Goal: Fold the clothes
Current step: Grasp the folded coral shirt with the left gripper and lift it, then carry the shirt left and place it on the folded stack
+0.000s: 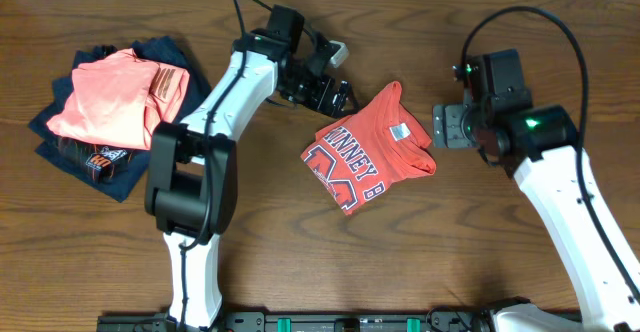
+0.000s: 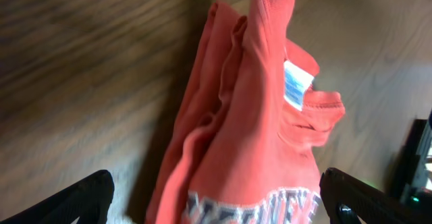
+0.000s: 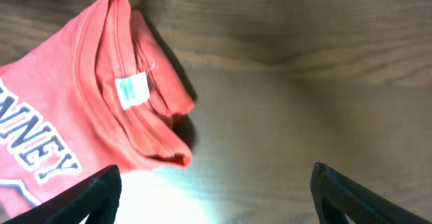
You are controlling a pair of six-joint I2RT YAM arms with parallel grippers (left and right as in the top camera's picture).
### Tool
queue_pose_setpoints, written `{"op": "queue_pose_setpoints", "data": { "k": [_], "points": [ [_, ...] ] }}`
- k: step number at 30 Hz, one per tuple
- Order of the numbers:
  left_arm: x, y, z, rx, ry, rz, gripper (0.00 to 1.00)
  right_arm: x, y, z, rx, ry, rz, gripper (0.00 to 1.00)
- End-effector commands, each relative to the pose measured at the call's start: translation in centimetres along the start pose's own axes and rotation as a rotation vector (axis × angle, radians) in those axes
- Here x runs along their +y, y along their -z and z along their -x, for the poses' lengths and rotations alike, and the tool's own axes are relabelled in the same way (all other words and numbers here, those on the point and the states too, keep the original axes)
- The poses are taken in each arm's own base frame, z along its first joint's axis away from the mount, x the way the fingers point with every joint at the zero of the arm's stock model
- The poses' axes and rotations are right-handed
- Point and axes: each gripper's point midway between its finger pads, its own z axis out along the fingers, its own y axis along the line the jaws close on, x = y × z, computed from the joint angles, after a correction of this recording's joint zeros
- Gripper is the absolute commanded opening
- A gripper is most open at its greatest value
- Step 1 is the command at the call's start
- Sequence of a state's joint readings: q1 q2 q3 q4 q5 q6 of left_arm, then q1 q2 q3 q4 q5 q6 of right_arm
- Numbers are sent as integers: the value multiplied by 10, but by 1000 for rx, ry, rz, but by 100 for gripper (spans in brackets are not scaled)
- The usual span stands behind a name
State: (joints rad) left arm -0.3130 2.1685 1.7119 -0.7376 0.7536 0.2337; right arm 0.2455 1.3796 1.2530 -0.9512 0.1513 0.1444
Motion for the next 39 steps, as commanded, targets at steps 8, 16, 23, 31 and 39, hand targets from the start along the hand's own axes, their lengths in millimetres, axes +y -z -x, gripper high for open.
{"op": "queue_pose_setpoints", "data": {
  "k": [8, 16, 23, 31, 39],
  "points": [
    [11, -69, -37, 142, 14, -57, 98, -8, 21, -13, 17, 9, -12, 88],
    [-8, -90, -53, 215, 4, -81, 12, -8, 21, -17, 34, 11, -13, 87],
    [7, -68, -34, 172, 27, 18, 6, -18, 20, -17, 38, -15, -29, 86],
    [57, 86, 23, -95, 116, 432, 6, -37, 19, -19, 51, -75, -57, 86],
    [90, 262, 18, -374, 222, 723, 6, -39, 19, -23, 71, -79, -62, 85]
  ]
}}
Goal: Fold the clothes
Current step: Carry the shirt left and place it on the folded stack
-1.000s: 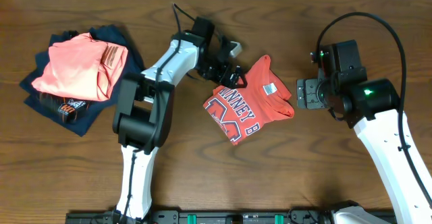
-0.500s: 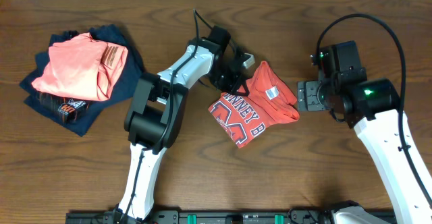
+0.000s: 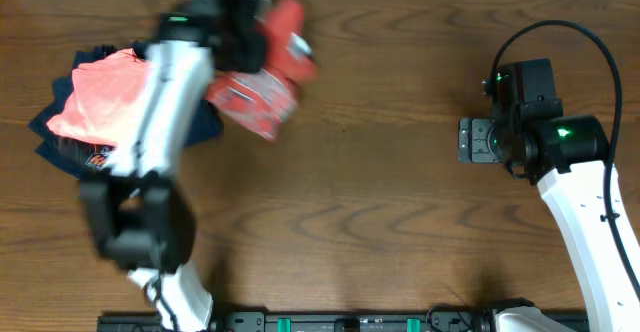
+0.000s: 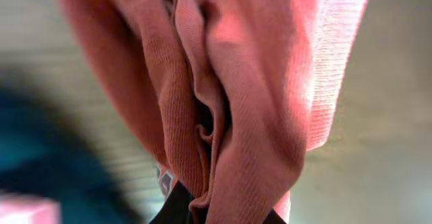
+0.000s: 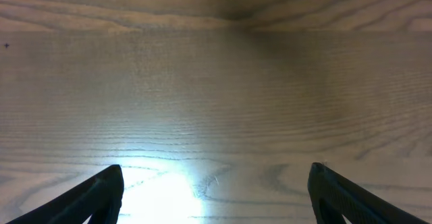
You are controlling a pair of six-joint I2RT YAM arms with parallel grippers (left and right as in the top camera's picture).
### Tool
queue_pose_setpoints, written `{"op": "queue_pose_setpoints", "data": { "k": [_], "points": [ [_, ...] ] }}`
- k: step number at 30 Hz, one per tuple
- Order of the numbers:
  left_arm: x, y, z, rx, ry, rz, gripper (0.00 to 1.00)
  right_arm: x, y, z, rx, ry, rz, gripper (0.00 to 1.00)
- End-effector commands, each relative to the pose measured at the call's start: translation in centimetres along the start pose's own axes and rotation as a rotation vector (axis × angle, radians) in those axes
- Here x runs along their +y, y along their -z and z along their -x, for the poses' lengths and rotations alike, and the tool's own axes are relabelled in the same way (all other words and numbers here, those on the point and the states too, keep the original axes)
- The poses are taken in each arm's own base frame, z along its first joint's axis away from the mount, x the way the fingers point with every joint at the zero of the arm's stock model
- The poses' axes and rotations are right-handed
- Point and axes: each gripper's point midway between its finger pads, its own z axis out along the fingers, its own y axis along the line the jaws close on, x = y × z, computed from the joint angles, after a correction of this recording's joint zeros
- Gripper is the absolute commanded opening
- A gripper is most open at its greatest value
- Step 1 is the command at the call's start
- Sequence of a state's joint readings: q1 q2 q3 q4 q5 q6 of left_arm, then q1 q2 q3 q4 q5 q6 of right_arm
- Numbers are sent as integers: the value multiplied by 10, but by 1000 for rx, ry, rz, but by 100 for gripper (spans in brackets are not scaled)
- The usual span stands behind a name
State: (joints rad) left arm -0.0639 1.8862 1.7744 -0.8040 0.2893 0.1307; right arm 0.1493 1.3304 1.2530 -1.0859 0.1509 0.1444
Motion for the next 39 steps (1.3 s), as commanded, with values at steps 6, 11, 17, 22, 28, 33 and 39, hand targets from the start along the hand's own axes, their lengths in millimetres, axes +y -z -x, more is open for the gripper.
{"op": "queue_pose_setpoints", "data": {
  "k": [6, 11, 17, 22, 28, 33, 39],
  "points": [
    [123, 90, -1, -125, 214, 244, 6, -4, 6, 4, -20, -7, -6, 86],
    [185, 106, -31, -106, 355, 321, 6, -4, 6, 4, -21, -7, -6, 86],
    [235, 120, -58, -106, 498, 382, 23, -3, 6, 4, -20, -9, -5, 86],
    [258, 134, -73, -122, 596, 417, 98, -3, 6, 4, -19, -9, -5, 86],
    [269, 142, -81, -142, 683, 429, 98, -3, 6, 4, -19, -14, -3, 86],
    [246, 132, -63, -177, 656, 282, 98, -1, 6, 8, -34, -35, 6, 88],
    [216, 112, -47, -156, 551, 222, 98, 6, 6, 17, -71, -40, 45, 88]
  ]
}}
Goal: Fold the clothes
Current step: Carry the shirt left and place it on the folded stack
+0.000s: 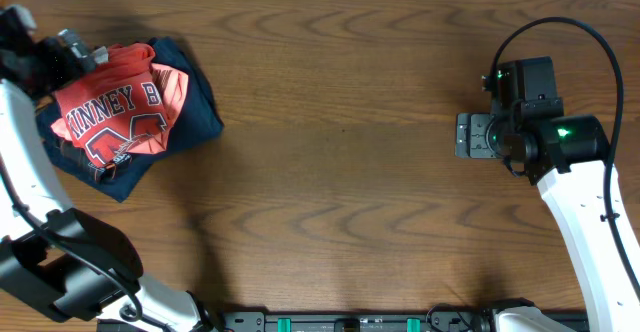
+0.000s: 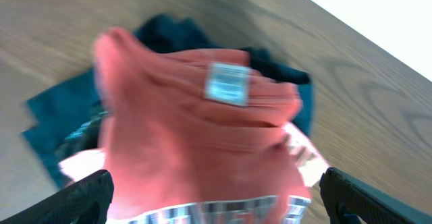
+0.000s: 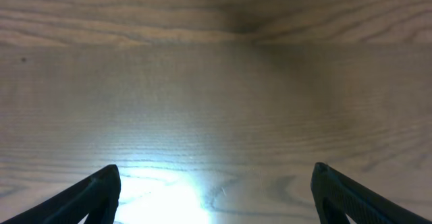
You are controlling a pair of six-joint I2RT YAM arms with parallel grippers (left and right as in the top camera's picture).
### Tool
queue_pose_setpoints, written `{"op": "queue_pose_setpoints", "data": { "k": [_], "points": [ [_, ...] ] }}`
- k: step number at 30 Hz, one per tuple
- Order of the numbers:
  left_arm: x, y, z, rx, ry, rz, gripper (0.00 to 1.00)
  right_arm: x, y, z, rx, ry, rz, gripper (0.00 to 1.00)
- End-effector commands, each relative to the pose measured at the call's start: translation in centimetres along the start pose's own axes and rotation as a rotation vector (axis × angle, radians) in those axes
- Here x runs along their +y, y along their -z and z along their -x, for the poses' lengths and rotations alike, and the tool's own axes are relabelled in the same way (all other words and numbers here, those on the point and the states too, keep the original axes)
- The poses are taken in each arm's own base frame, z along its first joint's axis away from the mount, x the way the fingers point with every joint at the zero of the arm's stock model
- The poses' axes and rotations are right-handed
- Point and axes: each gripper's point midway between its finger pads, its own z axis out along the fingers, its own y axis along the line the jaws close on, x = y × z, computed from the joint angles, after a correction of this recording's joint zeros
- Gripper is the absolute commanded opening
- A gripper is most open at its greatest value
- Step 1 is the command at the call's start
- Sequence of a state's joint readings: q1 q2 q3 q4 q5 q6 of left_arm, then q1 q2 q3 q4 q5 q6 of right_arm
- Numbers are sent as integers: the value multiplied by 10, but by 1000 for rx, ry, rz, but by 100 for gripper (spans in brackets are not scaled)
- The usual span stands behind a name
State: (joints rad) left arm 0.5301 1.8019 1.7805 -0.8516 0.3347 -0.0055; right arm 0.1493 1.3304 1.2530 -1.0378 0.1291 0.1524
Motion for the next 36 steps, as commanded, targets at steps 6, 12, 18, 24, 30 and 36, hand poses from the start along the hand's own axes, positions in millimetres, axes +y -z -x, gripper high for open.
{"op": "queue_pose_setpoints", "data": {
  "k": [6, 12, 18, 24, 30, 36],
  "points": [
    [-20, -43, -24, 84, 204, -46, 98, 0, 5, 6, -25, -24, 15, 88],
    [3, -110, -82, 274, 307, 2, 98, 0, 5, 3, -16, -24, 14, 88],
    [21, -166, -131, 418, 297, 18, 98, 0, 5, 2, -12, -23, 13, 89],
    [10, -143, -100, 326, 227, -14, 98, -2, 5, 0, -2, -21, 3, 89],
    [-41, -54, -41, 93, 9, -89, 98, 0, 6, 17, -70, -20, 13, 97],
    [-108, 10, -36, -24, -178, -120, 98, -1, 5, 47, -181, 3, 17, 99]
  ]
}}
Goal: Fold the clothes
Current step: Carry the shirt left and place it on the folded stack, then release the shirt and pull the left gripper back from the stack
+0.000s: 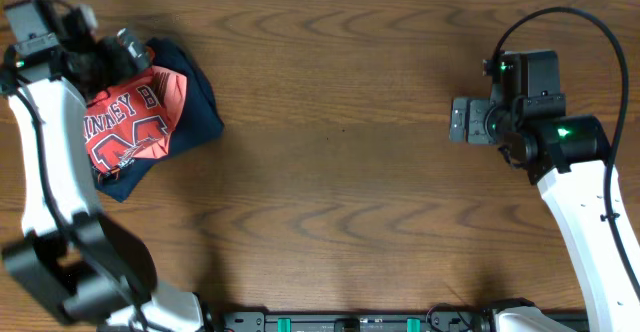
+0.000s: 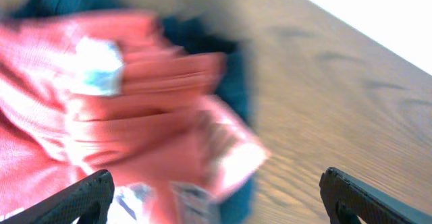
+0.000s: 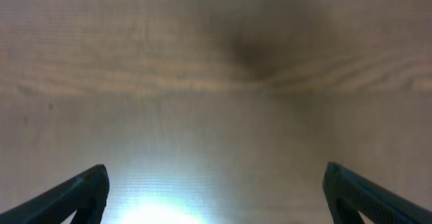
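A folded orange-red shirt with grey lettering (image 1: 125,120) lies on top of a pile of folded clothes, over a dark navy garment (image 1: 196,112), at the table's far left. In the left wrist view the same shirt (image 2: 101,116) is blurred, its white neck tag (image 2: 98,72) showing. My left gripper (image 1: 118,52) hovers at the pile's back edge, open, nothing between its fingers (image 2: 88,196). My right gripper (image 1: 458,122) is open over bare wood at the far right, its fingertips (image 3: 81,193) wide apart.
The brown wooden table (image 1: 340,162) runs between the two arms. A black rail (image 1: 350,322) lines the front edge. The right arm's cable (image 1: 560,22) loops over the back right corner. A white wall strip borders the table's far side.
My left gripper has shifted right along the back of the pile, from its left corner to above the navy garment. The orange-red shirt stays on the pile. My right gripper moved slightly away from me.
The orange-red shirt first lay folded mid-table with both grippers open beside it. Then my left gripper was shut on it, carrying it toward the pile at the left. Later it lay on the pile with the gripper open, where it remains.
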You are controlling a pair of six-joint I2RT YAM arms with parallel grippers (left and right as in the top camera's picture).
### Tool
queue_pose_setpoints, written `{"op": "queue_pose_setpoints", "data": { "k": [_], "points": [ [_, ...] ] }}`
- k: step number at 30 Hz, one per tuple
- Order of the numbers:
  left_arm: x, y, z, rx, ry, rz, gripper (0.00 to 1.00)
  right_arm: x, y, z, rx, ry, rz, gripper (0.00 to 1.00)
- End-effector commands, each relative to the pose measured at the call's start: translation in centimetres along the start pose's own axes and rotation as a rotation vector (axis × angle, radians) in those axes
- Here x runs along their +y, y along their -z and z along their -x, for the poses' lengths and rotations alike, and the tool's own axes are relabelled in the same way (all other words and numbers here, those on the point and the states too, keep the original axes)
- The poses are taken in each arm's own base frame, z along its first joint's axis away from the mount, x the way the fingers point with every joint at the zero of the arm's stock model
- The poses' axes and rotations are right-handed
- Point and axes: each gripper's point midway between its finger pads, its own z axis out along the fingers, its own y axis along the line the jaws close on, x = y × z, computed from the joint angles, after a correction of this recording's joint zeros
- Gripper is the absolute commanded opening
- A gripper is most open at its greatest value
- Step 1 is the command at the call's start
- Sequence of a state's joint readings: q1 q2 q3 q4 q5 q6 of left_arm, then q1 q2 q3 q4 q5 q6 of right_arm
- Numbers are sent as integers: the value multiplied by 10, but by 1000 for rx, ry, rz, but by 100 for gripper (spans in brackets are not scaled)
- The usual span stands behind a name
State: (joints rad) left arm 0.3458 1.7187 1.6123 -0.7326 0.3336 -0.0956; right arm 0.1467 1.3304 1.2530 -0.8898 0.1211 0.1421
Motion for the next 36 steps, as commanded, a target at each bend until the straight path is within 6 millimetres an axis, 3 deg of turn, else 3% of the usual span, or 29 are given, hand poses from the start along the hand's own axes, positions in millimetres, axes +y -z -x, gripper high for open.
{"op": "queue_pose_setpoints", "data": {
  "k": [1, 4, 10, 16, 21, 26, 31, 36],
  "points": [
    [-43, 27, -5, -26, -134, -22, 98, -8, -1, 15, -47, 18, -12, 99],
    [-59, 34, -41, 96, -154, -31, 98, -9, -9, 16, -37, 22, 8, 99],
    [-46, 58, -147, 531, -110, 61, 98, 14, -9, -21, 128, 9, 180, 99],
    [-27, 75, -207, 697, -123, 176, 98, 14, 3, -61, 294, -108, 174, 99],
    [-35, 84, -230, 508, -201, 103, 98, 13, 19, -54, 152, -110, 188, 99],
    [-35, 112, -231, 158, -230, 49, 98, -4, 47, -54, -130, -123, 123, 99],
    [-47, 148, -217, -153, -163, -78, 98, -26, 62, -76, -304, -144, 44, 99],
    [-49, 185, -216, -308, -172, -139, 98, -30, 64, -111, -276, -141, 41, 99]
  ]
}}
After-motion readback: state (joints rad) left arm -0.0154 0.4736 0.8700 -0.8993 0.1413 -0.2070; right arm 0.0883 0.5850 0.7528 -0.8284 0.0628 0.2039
